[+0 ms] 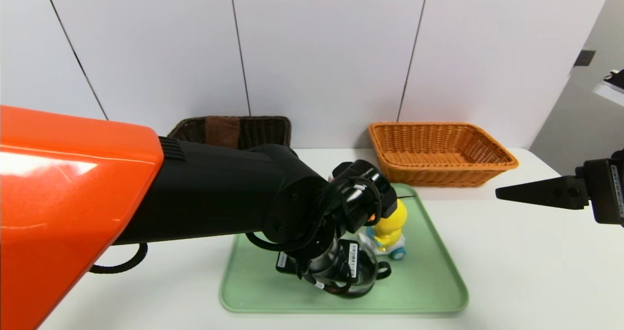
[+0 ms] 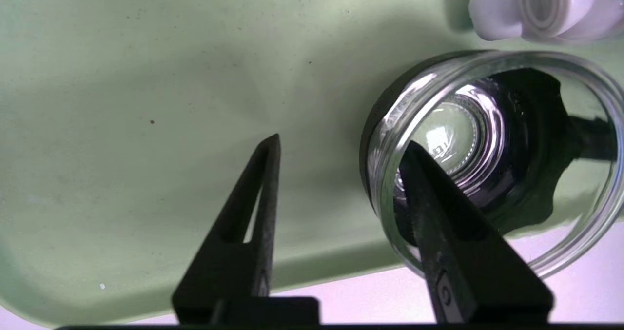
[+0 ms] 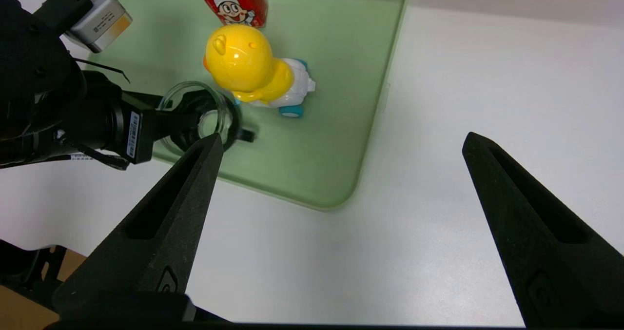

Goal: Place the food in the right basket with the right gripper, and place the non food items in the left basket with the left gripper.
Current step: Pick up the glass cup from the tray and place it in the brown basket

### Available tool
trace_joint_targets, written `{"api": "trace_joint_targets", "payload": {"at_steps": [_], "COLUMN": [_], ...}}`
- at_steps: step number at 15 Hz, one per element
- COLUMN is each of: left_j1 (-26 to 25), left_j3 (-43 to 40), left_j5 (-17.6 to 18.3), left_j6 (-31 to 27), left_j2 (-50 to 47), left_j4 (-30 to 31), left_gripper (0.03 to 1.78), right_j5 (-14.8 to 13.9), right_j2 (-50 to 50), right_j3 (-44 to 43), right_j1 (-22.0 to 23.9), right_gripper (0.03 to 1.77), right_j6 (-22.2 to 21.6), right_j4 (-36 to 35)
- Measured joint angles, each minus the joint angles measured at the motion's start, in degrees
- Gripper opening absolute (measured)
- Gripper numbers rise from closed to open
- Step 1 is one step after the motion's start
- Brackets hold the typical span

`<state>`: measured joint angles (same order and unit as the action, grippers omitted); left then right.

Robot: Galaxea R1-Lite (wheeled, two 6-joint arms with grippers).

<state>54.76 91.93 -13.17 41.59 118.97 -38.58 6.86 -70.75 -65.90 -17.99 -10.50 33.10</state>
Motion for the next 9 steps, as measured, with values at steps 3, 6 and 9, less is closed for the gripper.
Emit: {"api": "trace_joint_targets", "payload": {"at_steps": [3,6,9], "left_j1": [0.01,0.0,-0.18], "left_j3": [0.07,0.0,-0.15], "left_j5": [0.0,0.0,-0.39], "left_j6": [0.27,0.71,0.41], "left_j2": [-0.06,-0.33,-2.1], "left_j4": [0.05,-0.24,-0.78], "left_gripper": [0.12,0.12,0.12], "right_j5": [-0.06,-0.09,-0.06], "right_j2": [0.0,0.06,0.13], "right_j3": [0.0,0.02,0.28], "right_j1": [0.0,0.0,0.0], "right_gripper": [1.7,1.7,1.7], "right_j6": [0.0,-0.06,-0.09], "right_j4": [0.02,0.04,0.0]}}
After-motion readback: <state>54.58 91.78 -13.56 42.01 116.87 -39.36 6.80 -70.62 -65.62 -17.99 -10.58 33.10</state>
